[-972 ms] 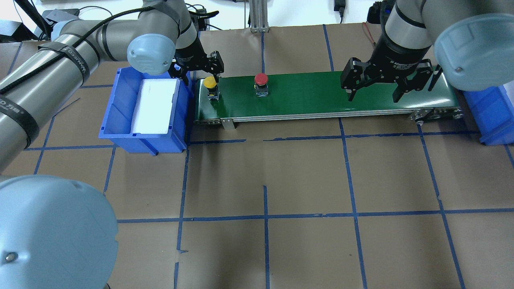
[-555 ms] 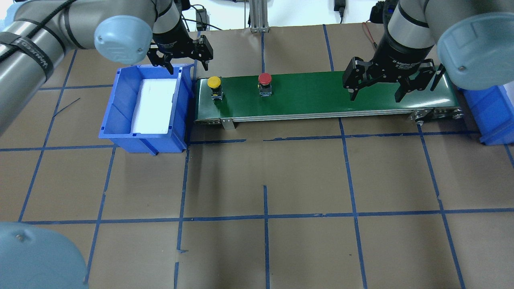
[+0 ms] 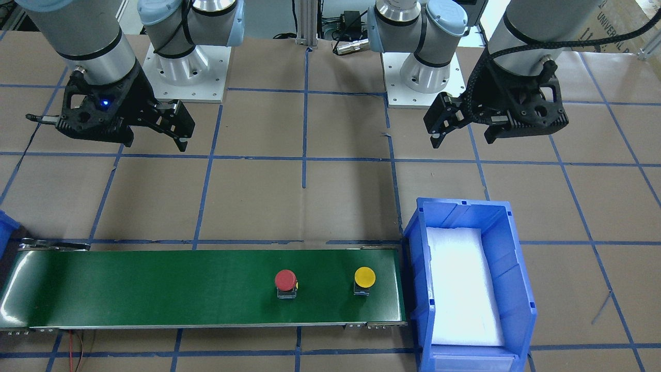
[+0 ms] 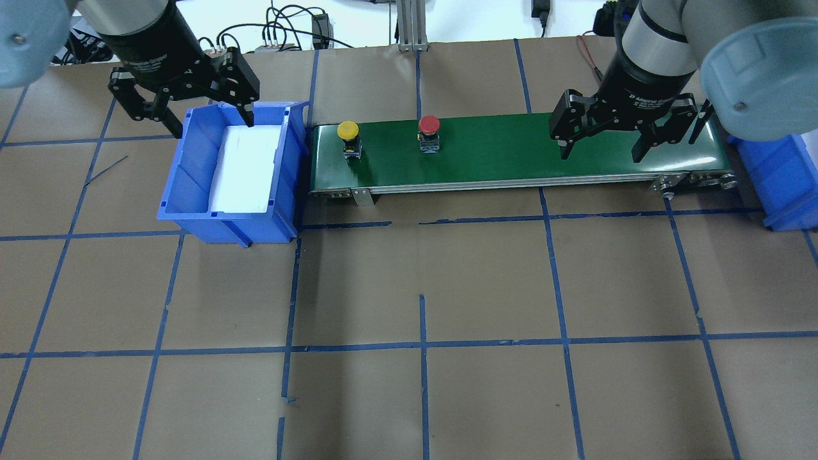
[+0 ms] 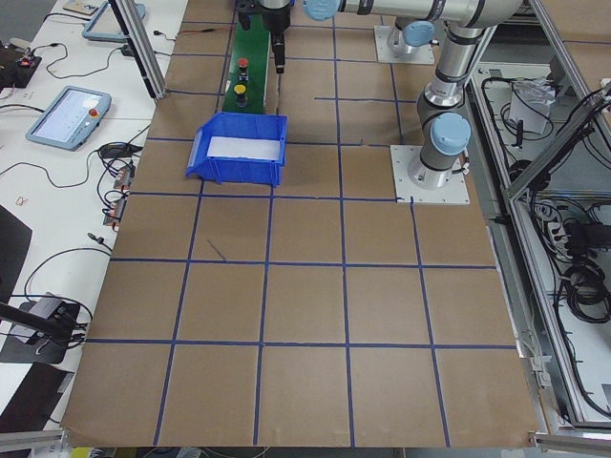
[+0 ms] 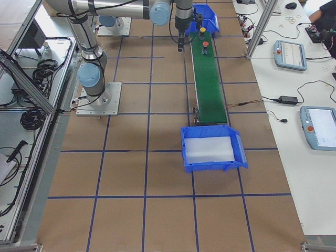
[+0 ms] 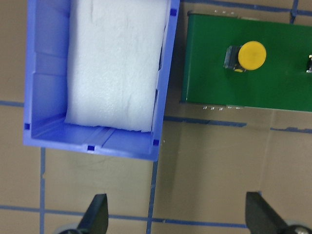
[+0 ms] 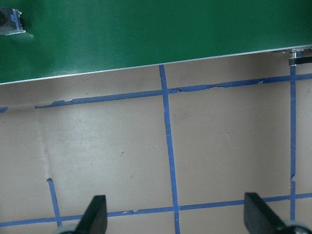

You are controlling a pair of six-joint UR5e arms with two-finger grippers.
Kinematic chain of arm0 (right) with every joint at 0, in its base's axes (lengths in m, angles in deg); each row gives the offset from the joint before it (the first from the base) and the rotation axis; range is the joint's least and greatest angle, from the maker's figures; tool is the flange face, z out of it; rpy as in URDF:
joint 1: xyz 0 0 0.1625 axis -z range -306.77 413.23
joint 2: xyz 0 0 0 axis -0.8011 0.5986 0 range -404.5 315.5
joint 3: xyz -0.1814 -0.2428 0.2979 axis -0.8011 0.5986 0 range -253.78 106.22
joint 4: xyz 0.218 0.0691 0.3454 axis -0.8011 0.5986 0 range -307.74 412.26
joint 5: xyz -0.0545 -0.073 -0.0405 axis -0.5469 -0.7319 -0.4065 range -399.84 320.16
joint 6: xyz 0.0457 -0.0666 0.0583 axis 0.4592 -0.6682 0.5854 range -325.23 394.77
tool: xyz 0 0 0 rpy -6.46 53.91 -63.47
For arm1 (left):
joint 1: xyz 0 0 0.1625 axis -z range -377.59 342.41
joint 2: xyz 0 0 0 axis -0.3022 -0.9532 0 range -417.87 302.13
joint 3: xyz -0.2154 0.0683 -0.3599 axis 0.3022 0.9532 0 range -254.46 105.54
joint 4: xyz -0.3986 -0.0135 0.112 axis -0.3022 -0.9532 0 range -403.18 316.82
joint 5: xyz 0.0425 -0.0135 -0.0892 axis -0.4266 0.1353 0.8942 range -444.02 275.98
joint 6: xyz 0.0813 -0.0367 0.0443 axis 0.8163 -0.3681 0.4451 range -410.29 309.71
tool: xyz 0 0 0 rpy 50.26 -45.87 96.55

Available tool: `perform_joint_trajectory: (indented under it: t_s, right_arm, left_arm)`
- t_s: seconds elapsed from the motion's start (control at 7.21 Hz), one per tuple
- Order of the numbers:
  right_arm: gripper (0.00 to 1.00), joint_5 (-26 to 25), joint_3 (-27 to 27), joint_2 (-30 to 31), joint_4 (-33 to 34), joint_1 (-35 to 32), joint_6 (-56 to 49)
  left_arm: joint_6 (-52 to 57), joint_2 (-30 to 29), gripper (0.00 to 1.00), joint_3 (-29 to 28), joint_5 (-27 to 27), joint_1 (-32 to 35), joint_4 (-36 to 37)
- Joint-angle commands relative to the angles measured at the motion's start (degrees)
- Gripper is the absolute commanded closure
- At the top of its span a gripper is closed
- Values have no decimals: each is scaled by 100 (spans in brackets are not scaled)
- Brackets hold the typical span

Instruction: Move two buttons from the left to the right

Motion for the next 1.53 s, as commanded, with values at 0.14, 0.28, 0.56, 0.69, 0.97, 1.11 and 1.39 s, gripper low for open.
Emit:
perform_joint_trajectory:
  t_s: [0.14, 0.28, 0.56, 0.69, 0.97, 1.11, 1.39]
  right_arm:
    - [0, 1, -1, 0, 23, -57, 9]
    - [0, 2, -1, 0, 14, -40, 0]
    - [0, -7, -1, 0, 5, 4, 0]
    - [0, -16, -10, 0, -4, -5, 0]
    - [0, -16, -10, 0, 5, -31, 0]
    - [0, -25, -1, 0, 14, -40, 0]
    - [0, -25, -10, 0, 40, -31, 0]
  left_arm:
    - [393, -24, 0, 301, -198, 27, 305]
    - [553, -32, 0, 292, -347, 27, 315]
    - [519, -23, 0, 318, -340, 27, 306]
    - [511, -23, 0, 301, -340, 18, 298]
    - [502, -23, 0, 362, -349, 18, 298]
    - [502, -14, 0, 345, -358, 18, 245]
    - [484, 65, 0, 424, -279, 10, 305]
